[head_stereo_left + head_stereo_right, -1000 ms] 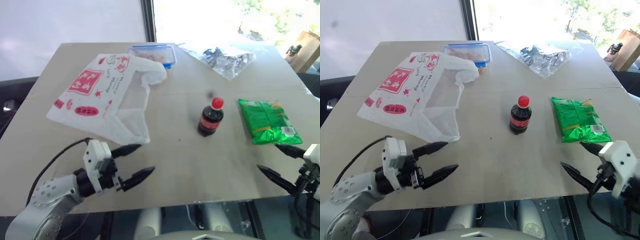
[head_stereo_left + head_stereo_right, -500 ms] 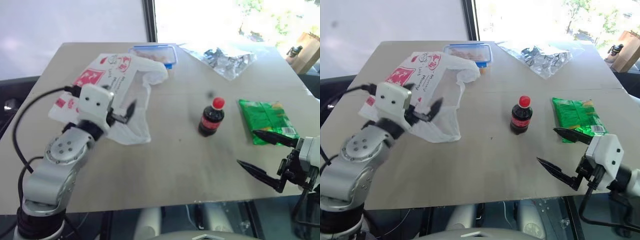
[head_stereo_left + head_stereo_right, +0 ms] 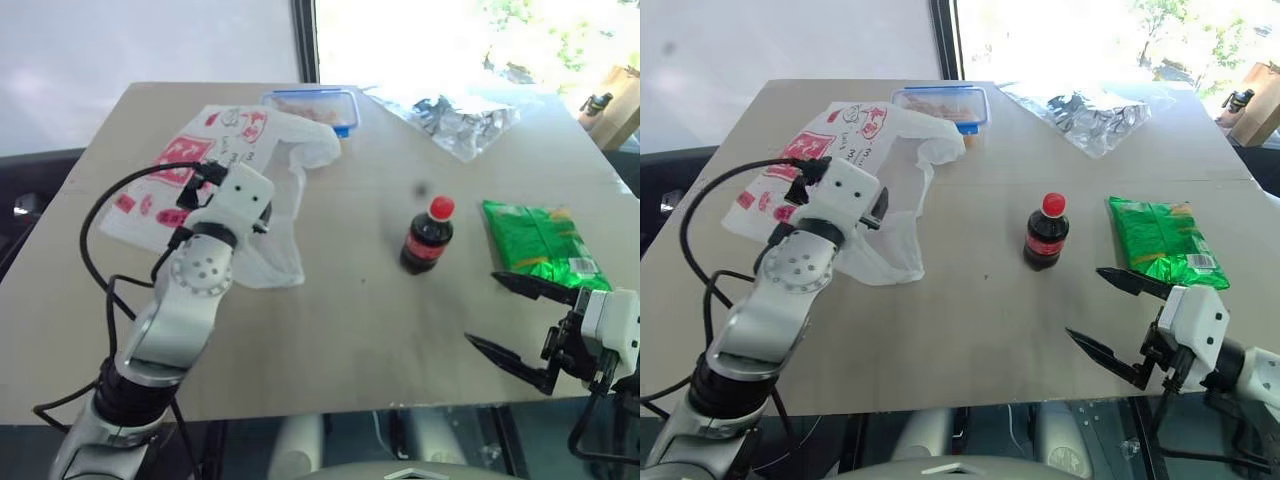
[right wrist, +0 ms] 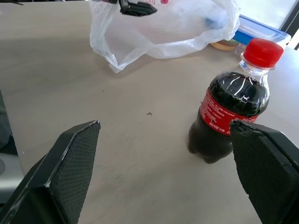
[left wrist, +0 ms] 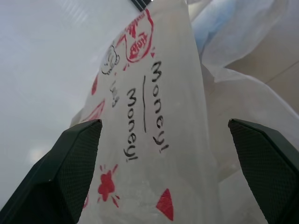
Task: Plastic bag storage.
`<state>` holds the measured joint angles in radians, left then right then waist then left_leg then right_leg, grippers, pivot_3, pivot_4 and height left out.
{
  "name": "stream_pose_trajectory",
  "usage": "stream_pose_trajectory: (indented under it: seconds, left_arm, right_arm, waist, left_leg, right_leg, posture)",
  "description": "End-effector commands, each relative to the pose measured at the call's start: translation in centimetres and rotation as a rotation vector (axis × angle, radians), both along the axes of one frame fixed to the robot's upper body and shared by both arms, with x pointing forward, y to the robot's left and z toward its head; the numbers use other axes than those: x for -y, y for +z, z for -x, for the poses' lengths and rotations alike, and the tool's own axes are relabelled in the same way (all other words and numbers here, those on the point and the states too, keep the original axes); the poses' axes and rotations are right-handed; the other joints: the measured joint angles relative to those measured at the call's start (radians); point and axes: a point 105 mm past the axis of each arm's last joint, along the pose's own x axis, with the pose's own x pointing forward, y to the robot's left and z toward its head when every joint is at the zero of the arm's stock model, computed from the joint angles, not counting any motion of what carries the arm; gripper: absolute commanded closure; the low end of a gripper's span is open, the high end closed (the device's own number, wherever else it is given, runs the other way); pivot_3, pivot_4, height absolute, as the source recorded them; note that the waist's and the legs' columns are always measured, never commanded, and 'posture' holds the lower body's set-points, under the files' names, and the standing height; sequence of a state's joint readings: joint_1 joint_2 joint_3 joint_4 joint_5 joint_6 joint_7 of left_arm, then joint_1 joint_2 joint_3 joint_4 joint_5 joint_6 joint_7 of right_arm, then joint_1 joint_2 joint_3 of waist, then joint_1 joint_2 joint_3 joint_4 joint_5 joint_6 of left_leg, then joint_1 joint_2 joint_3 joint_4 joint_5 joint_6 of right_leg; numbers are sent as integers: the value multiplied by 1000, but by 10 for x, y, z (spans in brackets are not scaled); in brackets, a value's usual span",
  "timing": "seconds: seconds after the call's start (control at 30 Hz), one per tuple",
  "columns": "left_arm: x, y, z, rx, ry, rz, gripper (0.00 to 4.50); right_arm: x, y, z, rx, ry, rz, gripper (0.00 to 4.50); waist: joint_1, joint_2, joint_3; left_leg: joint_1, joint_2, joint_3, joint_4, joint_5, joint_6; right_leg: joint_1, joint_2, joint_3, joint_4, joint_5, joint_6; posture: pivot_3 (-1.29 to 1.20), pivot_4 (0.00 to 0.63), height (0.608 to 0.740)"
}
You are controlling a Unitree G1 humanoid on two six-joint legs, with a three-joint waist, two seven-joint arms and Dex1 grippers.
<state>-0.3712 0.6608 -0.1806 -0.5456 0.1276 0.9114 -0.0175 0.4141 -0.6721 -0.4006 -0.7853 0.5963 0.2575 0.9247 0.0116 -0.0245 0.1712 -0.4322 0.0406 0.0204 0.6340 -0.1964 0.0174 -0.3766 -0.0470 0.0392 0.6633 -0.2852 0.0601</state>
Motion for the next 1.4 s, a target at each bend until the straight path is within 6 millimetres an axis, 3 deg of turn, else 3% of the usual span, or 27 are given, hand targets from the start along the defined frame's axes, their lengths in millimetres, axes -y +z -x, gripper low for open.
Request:
stream_pose_trajectory:
  seconds: [0.03,0.3,0.4,0.5,0.7,0.87,1.03,1.4]
  left_arm:
    - [-5,7,-1,38,30,-3,611]
    - [-15,23,-7,92,28,87,4471]
    - [-22,27,-14,99,-16,158,4471]
    - [-22,38,-24,139,-140,248,4471]
    - [6,62,-20,185,-411,302,4471]
    - [14,67,-19,179,-480,331,4471]
    - [19,73,-18,196,-487,308,4471]
    - [30,84,-6,206,-543,338,4471]
  right_arm:
    - [-4,4,2,41,5,-2,0]
    - [-12,4,-4,64,-16,1,0]
    - [-17,5,-13,59,-54,35,0]
    - [-15,5,-41,61,-184,114,0]
    - [-17,40,-77,94,-324,20,0]
    - [-33,46,-88,83,-315,22,0]
    - [-40,43,-105,30,-354,1,0]
    - [-50,15,-124,-120,-388,-19,0]
  waist:
    - [1,0,0]
    - [1,0,0]
    - [0,0,0]
    - [-2,0,0]
    - [3,-1,0]
    - [0,-1,0]
    - [-3,-1,0]
    - [-3,-1,0]
  left_leg:
    - [0,0,0,0,0,0]
    - [0,0,-1,0,0,0]
    - [0,0,-1,1,0,0]
    - [1,0,-1,2,0,0]
    - [-1,-1,0,3,0,0]
    - [-2,-1,-1,3,0,0]
    - [-2,-1,0,3,0,0]
    - [-2,-1,0,3,0,0]
  right_leg:
    - [0,0,0,0,0,0]
    - [0,0,0,0,0,0]
    - [0,0,0,1,0,0]
    - [0,0,0,2,0,0]
    - [0,-1,-1,3,0,0]
    - [0,-1,-3,3,0,0]
    - [0,-1,-3,3,0,0]
    - [-1,-1,-3,4,0,0]
  posture:
    - [0,150,740]
    - [0,150,740]
    - [0,150,740]
    - [0,150,740]
    - [0,150,740]
    - [0,150,740]
    - [0,150,740]
    - [0,150,740]
